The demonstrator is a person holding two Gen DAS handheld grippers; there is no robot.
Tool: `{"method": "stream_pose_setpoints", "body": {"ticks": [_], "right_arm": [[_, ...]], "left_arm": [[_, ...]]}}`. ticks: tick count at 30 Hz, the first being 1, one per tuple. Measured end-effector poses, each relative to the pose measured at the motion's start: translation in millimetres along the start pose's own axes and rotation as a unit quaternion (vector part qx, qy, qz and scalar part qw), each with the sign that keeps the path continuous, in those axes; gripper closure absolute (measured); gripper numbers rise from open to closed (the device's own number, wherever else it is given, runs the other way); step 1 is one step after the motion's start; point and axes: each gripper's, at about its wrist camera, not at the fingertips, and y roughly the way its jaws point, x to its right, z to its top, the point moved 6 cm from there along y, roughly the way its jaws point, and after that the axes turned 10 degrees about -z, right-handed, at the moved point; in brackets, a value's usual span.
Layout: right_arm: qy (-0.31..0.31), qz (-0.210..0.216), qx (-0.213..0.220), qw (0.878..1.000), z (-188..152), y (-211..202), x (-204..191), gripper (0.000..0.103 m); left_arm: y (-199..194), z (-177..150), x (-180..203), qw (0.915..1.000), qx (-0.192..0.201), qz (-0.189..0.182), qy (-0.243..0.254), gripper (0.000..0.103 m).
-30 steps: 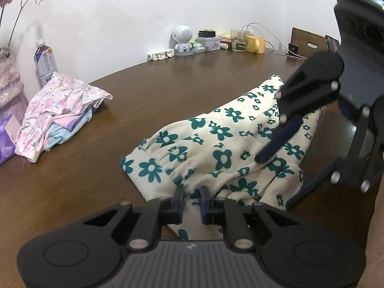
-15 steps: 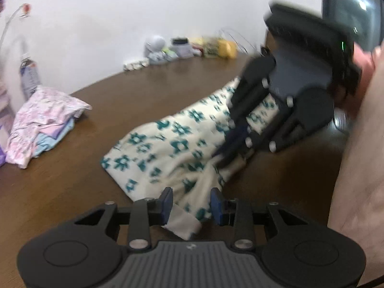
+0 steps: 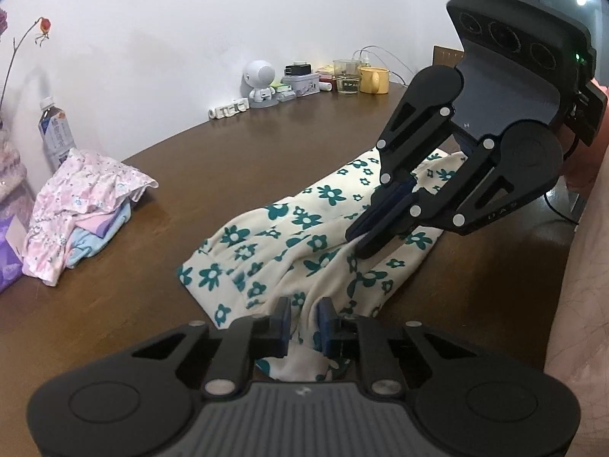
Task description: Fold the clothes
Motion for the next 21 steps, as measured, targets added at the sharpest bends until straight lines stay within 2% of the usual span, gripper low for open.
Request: {"method": "stream_pose_setpoints", "body": {"ticks": [7,11,12,14,15,16,18,20,21], "right_arm": [[0.008,0.026,-0.055,0.998,-28.8,22.3,-8.1,0.097],[0.022,0.025,-0.032,0.999,-26.9,11.5,-4.9,0.093],[0.024,0.027,-0.015,0.999,-22.1,4.5,-4.7,0.09],[0.015,0.022,0.023,0.999,-9.4,-8.7,-6.1,0.071],[0.004,0.015,0.034,0.999,-5.2,-9.8,-7.7,0.058],[-0.008,0.007,0.045,0.999,-1.2,-10.5,-9.4,0.054],[-0.031,0.003,0.033,0.999,0.5,3.4,-11.1,0.054],[-0.026,0.014,0.02,0.999,-4.1,12.4,-8.7,0.055],[-0.022,0.02,0.014,0.999,-6.6,16.8,-7.4,0.065]], "left_arm": [[20.5,-12.3,5.5,0.9989,-0.039,-0.025,0.012,0.089],[21.6,-16.9,5.2,0.9987,-0.041,-0.03,0.011,0.089],[21.2,-17.4,5.4,0.9987,-0.04,-0.03,0.01,0.089],[21.8,-17.6,5.6,0.9987,-0.04,-0.03,0.01,0.089],[23.2,-17.0,6.0,0.9987,-0.04,-0.029,0.01,0.089],[23.9,-16.8,6.3,0.9988,-0.039,-0.029,0.01,0.089],[24.7,-16.4,6.6,0.9989,-0.038,-0.027,0.009,0.089],[24.3,-15.9,6.4,0.9991,-0.034,-0.026,0.007,0.089],[22.8,-16.4,5.9,0.9992,-0.031,-0.025,0.005,0.088]]}}
